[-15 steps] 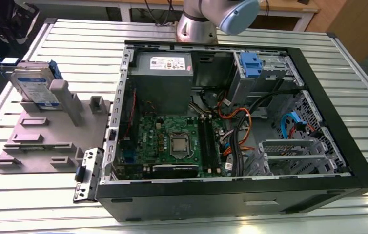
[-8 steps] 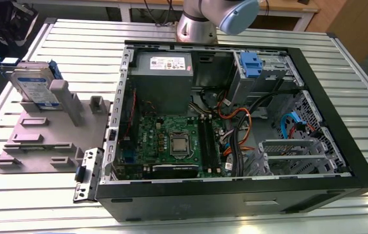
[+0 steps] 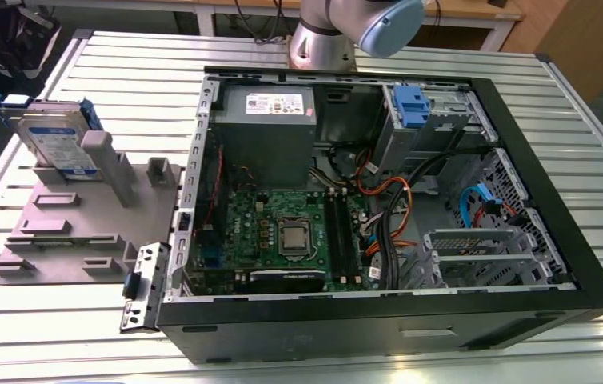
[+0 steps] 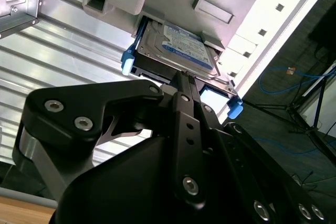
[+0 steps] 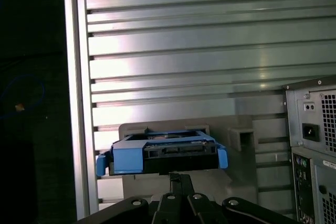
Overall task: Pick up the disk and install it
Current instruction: 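Reach for the disk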
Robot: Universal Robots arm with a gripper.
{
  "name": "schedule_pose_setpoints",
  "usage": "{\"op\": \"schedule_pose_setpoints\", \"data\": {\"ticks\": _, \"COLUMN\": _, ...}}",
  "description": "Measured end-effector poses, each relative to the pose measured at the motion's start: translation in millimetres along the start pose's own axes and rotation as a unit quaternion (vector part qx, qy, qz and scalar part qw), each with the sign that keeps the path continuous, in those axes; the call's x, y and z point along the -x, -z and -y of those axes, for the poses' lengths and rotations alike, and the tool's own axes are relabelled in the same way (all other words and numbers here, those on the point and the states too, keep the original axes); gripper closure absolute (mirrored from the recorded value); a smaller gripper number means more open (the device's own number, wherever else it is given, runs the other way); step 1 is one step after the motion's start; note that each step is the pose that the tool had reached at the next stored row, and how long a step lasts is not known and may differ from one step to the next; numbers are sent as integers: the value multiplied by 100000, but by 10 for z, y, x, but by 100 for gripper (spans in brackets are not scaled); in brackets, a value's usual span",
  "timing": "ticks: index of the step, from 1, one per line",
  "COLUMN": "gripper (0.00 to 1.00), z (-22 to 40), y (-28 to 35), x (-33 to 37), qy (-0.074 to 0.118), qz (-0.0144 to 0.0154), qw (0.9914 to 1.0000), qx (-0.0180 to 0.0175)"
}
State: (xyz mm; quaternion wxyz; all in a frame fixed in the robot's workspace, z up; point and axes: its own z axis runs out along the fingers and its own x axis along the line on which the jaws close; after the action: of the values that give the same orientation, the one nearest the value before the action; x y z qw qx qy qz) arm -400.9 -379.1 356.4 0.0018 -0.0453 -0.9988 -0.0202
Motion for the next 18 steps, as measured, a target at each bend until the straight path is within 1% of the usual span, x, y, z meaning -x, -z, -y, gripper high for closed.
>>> {"op": "schedule_pose_setpoints", "data": {"ticks": 8, "gripper": 89, "z": 1, "y": -4, "x": -11, "qy": -5, "qz": 1, "qw": 100000, "qx": -1}}
{"op": "schedule_pose_setpoints", "data": {"ticks": 10, "gripper": 89, "z": 0, "y": -14, "x": -17, "qy": -3, "qz": 6, "qw": 100000, "qx": 4}}
{"op": "schedule_pose_setpoints", "data": {"ticks": 13, "gripper": 89, "z": -3, "y": -36, "x": -40, "qy": -6, "qz": -5, "qw": 100000, "qx": -5}}
{"op": "schedule_pose_setpoints", "data": {"ticks": 18, "gripper": 89, "z": -20, "y": -64, "x": -99, "qy": -21, "qz": 2, "qw": 100000, "qx": -3}}
